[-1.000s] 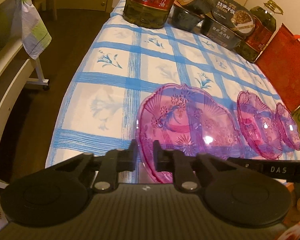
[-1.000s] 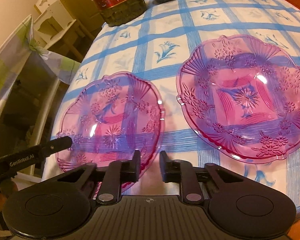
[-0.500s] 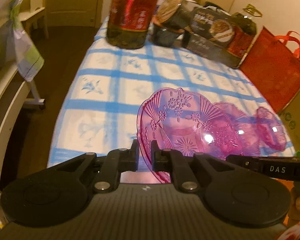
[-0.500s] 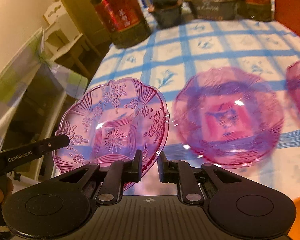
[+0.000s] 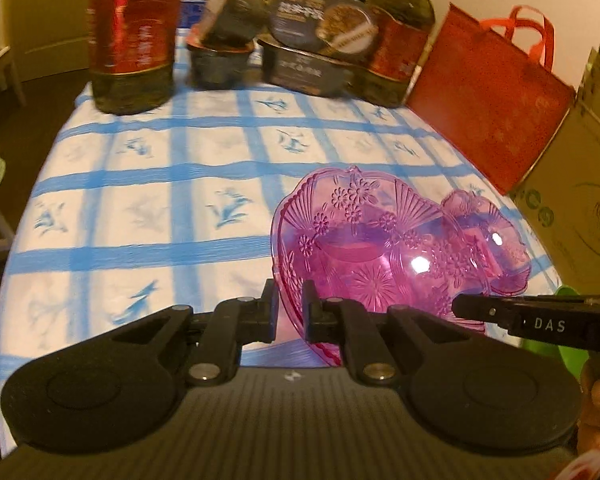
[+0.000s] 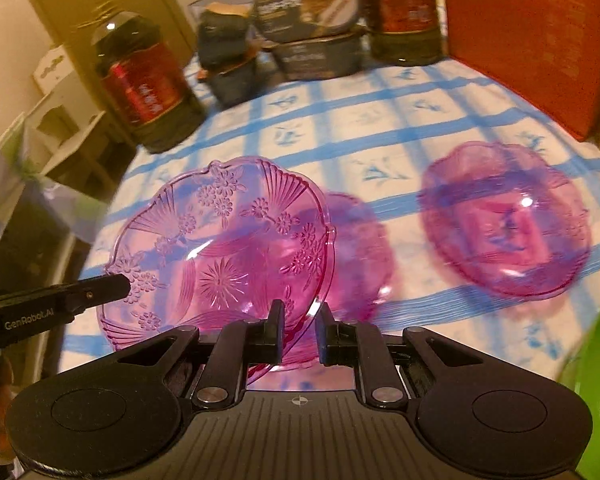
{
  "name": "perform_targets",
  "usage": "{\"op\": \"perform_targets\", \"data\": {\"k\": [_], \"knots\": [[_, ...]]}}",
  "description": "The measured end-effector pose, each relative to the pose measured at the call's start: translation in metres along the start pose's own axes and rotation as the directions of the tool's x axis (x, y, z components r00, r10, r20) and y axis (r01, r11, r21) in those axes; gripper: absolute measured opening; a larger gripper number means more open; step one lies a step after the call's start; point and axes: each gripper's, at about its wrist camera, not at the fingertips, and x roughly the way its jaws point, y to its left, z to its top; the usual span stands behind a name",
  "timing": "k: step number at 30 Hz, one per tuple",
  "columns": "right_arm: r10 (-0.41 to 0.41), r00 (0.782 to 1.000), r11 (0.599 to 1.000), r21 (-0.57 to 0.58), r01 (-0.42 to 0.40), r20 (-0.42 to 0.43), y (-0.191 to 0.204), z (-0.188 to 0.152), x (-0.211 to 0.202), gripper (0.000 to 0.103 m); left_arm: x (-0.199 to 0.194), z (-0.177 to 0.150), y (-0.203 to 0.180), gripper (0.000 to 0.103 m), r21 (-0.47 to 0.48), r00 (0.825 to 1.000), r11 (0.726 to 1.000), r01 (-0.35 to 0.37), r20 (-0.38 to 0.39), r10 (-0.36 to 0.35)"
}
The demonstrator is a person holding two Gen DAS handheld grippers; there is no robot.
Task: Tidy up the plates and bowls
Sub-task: 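Lift the pink plate with both grippers onto the neighboring pink plate, then open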
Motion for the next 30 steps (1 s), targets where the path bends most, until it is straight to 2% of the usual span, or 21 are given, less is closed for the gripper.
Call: {"op": "perform_targets", "data": {"k": [11, 26, 27, 29, 30], "knots": [[-0.045, 0.998, 0.999, -0.029, 0.044, -0.038, -0.026, 0.010, 0.028, 0.016, 0.051, 0.002, -0.011, 0.011, 0.022, 0.996, 1.000, -0.015, -0.083, 0.016], [-0.044, 0.998, 0.998, -0.052, 0.042, -0.044, -0.031, 0.016, 0.043, 0.017, 0.069, 0.001, -0.016, 0.014, 0.052, 0.993, 0.997, -0.054, -0.100, 0.059], [-0.041, 0.998, 0.998, -0.049, 0.038, -0.045, -0.031, 0.016, 0.044, 0.021, 0.069, 0.001, -0.017, 0.016, 0.052, 0.993, 0.997, -0.060, -0.099, 0.065], [-0.032, 0.999, 0.999, -0.042, 0.030, -0.035, -0.032, 0.016, 0.043, 0.039, 0.069, 0.001, -0.017, 0.026, 0.051, 0.993, 0.997, -0.066, -0.096, 0.071], [-0.032, 0.999, 0.999, -0.037, 0.031, -0.025, -0.033, 0.017, 0.041, 0.054, 0.068, 0.001, -0.017, 0.031, 0.049, 0.993, 0.996, -0.068, -0.093, 0.073]]}}
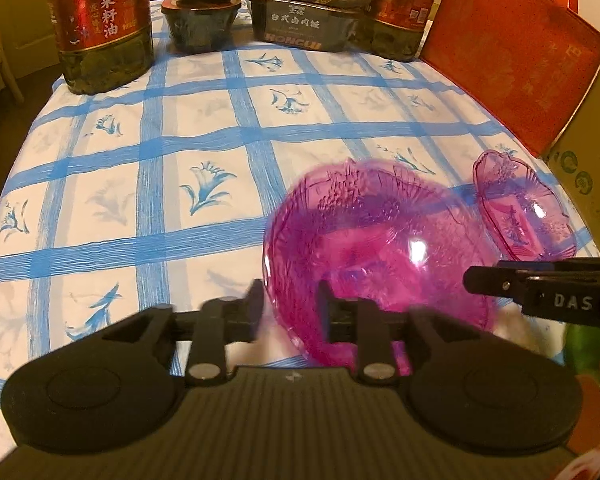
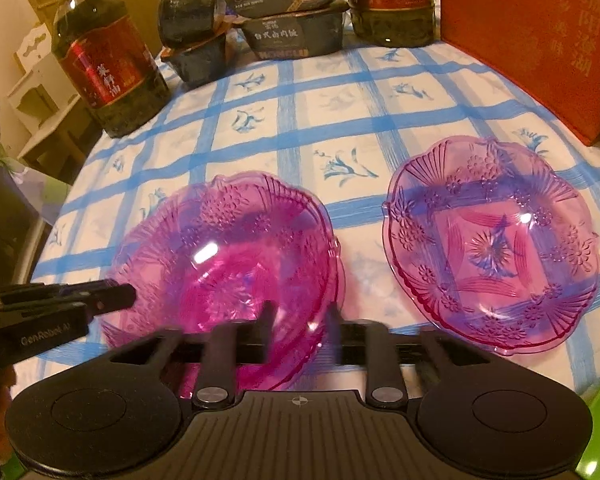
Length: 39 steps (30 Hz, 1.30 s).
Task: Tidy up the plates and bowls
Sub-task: 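Lift the pink plate with both grippers onto the neighboring pink plate, then open, then move both grippers toward the remaining single pink plate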
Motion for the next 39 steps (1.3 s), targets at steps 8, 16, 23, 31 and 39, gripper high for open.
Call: {"op": "perform_targets", "data": {"k": [8, 16, 23, 31, 39], "knots": [[-0.003, 0.999, 1.000, 0.017, 0.003, 0.039, 0.000, -0.001, -0.026, 0.059, -0.025, -0.003, 0.000, 0.040, -0.020, 0.999, 1.000, 0.000, 0.035, 0.001], [-0.007, 0.997, 1.000, 0.015, 0.006, 0.076, 0.010, -0.025, -0.071, 0.059, -0.075, -0.022, -0.015, 0.049, -0.052, 0.996, 0.998, 0.026, 0.085, -0.021], [-0.018, 0.996, 1.000, 0.014, 0.017, 0.090, 0.010, -0.054, -0.109, 0.059, -0.111, -0.049, -0.034, 0.052, -0.080, 0.995, 0.996, 0.048, 0.095, -0.040], [-0.036, 0.995, 0.999, 0.034, 0.033, 0.091, -0.002, -0.084, -0.140, 0.060, -0.133, -0.081, -0.051, 0.056, -0.125, 0.995, 0.991, 0.048, 0.095, -0.036], [-0.059, 0.993, 0.997, 0.047, 0.055, 0.105, -0.013, -0.101, -0.162, 0.060, -0.147, -0.104, -0.068, 0.057, -0.121, 0.995, 0.991, 0.053, 0.087, -0.043]]}}
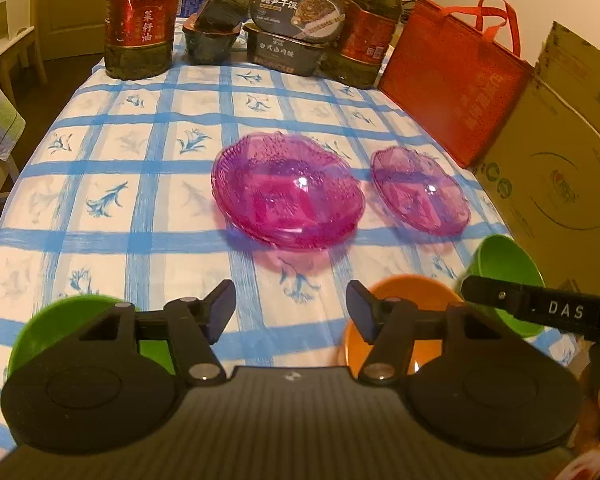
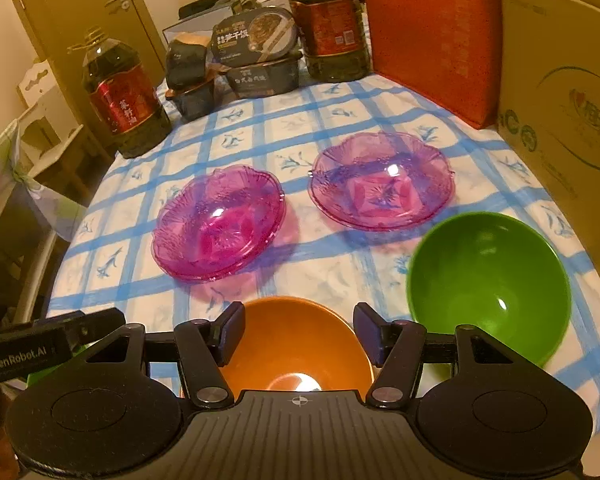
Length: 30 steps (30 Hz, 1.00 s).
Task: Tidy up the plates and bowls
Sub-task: 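Move both grippers toward the remaining single pink plate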
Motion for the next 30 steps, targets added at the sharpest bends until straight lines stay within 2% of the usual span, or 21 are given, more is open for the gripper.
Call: {"op": "perform_targets", "data": {"k": [9, 30], "knots": [[-0.011, 1.000, 1.000, 0.001, 0.011, 0.014, -0.009, -0.009, -0.015, 0.060, -0.010, -0.010, -0.014, 0.058, 0.021, 1.000, 1.000, 0.005, 0.007, -0.005], [-0.042, 0.998, 0.998, 0.039, 0.040, 0.037, -0.035, -0.002, -0.025, 0.060, -0.002, 0.000, -0.040, 0.059, 0.055, 0.999, 0.998, 0.040, 0.008, -0.040]]}}
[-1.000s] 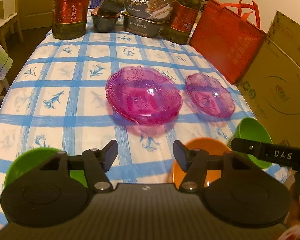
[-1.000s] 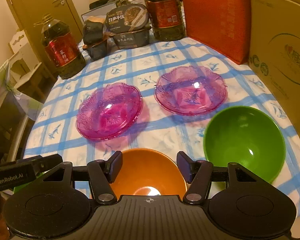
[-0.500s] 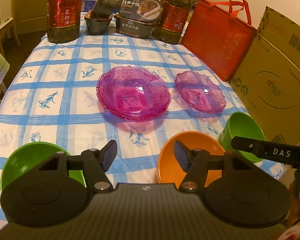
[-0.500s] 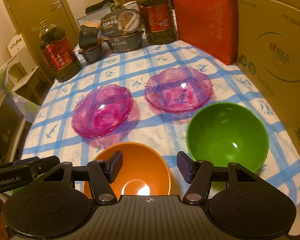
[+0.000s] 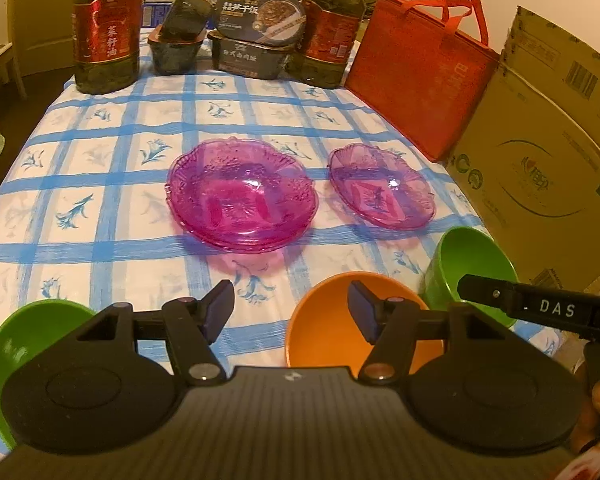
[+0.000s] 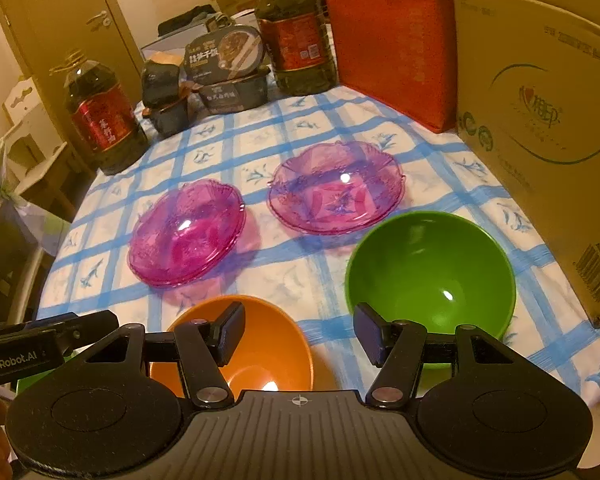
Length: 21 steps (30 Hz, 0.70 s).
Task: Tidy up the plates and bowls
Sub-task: 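Move both grippers toward the remaining single pink plate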
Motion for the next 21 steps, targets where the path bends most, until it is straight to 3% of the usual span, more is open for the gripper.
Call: {"op": "perform_targets", "data": {"k": [12, 21], "knots": [[-0.008, 1.000, 1.000, 0.028, 0.007, 0.025, -0.027, 0.017, -0.005, 0.060, 0.019, 0.021, -0.027, 0.059, 0.025, 1.000, 0.999, 0.028, -0.002, -0.028], [-0.037, 0.998, 0.999, 0.032, 0.035, 0.050, -0.063, 0.057, 0.004, 0.060, 0.053, 0.057, -0.053, 0.058, 0.109, 0.999, 0.993, 0.036, 0.008, -0.037]]}}
